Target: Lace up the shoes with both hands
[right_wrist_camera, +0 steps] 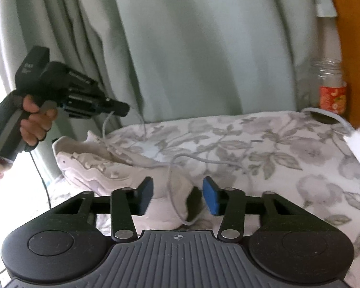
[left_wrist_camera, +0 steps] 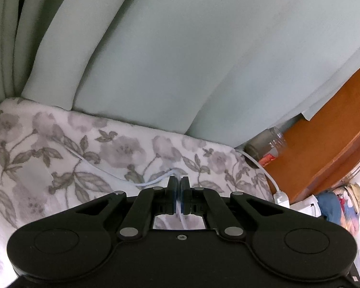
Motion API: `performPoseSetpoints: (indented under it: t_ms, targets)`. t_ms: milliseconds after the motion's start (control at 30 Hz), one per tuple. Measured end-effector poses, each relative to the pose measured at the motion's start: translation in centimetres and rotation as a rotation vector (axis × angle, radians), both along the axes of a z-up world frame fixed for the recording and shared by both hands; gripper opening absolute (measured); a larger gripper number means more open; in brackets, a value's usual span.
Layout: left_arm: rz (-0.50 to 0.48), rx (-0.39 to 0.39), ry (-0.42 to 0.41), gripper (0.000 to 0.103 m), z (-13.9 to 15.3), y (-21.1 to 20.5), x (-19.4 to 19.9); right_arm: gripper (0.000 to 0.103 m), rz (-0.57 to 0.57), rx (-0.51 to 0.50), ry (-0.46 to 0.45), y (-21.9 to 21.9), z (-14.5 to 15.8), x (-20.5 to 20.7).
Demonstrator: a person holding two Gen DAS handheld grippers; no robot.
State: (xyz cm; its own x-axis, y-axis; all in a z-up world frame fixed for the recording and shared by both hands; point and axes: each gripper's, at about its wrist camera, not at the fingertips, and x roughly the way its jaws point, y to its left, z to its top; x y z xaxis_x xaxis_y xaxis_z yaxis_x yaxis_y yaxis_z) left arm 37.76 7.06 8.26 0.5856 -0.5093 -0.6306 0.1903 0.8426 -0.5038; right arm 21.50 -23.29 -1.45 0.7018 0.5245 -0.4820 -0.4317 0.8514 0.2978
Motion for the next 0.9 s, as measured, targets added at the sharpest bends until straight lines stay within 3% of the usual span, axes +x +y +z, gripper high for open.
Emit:
performPoseSetpoints:
  t_ms: [67,133,233,600,900]
  targets:
    - [-0.001,-0.004,0.000,0.000,-0.1,0.0,0.0,0.027,-0.004,-0.008,0.006,0.2,0.0,0.1]
    - [-0.001,-0.008,0.002,0.001,-0.2,0.0,0.0,0.013,-0.013,0.002,0.010,-0.1,0.0,0.1]
    - [0.005,-0.016,0.007,0.001,-0.4,0.1,0.1,0.003,-0.038,0.020,0.012,-0.8,0.0,0.0]
    - [0.043,-0.063,0.021,0.001,-0.9,1.2,-0.2,0.003,-0.331,0.036,0.042,-8.6,-0.8,-1.7]
    - [0.083,-0.089,0.037,0.001,-1.1,0.8,-0.4,0.003,-0.366,0.064,0.063,-10.6,-1.4,-3.8]
